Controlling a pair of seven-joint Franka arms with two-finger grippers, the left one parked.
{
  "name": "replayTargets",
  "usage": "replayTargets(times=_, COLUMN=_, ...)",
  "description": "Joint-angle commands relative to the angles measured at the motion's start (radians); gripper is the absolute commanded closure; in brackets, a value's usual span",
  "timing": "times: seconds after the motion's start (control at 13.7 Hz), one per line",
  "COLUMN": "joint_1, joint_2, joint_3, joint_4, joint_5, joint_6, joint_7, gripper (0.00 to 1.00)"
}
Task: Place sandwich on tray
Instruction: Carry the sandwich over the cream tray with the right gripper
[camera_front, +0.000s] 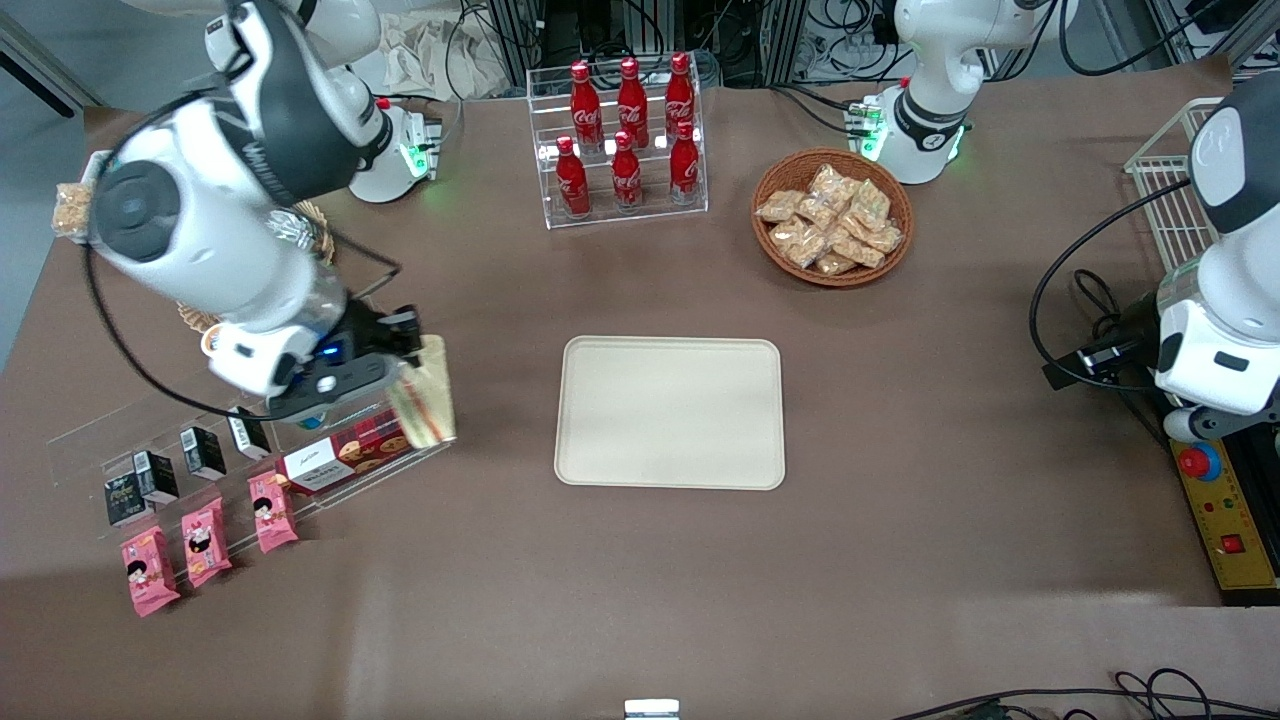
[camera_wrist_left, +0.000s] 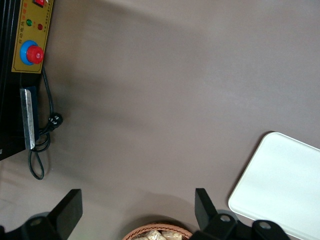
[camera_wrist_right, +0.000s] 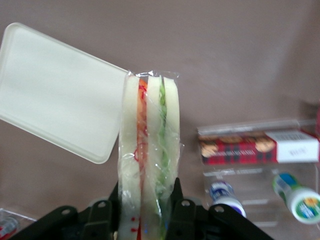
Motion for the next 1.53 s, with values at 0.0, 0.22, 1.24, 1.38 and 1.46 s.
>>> replayTargets(times=0.0, joint_1=0.095, joint_2=0.088, joint_3=-0.001, joint_4=0.074, joint_5=-0.065, joint_6=0.053, joint_7=-0.034, gripper=0.60)
replayTargets(times=0.22, joint_1=0.175, joint_2=0.212, joint_3=-0.001, joint_4=0.168, joint_5=-0.097, joint_6=0.073, joint_7=-0.052, gripper=0.60)
replayTargets(times=1.24, joint_1=0.404, joint_2=0.540, joint_3=-0.007, joint_4=0.194, joint_5=-0.397, joint_6=0.522, joint_7=-0.264, gripper=0.62)
replayTargets(times=1.38, joint_1=0.403, joint_2=0.577, joint_3=-0.013, joint_4=0.194, joint_5=-0.410, joint_6=0.562, joint_7=-0.326, gripper=0.62)
replayTargets(times=1.46, joint_1=0.395, joint_2=0.595, joint_3=-0.014, joint_4=0.194, joint_5=-0.438, joint_6=0.596, joint_7=-0.369, gripper=0.62)
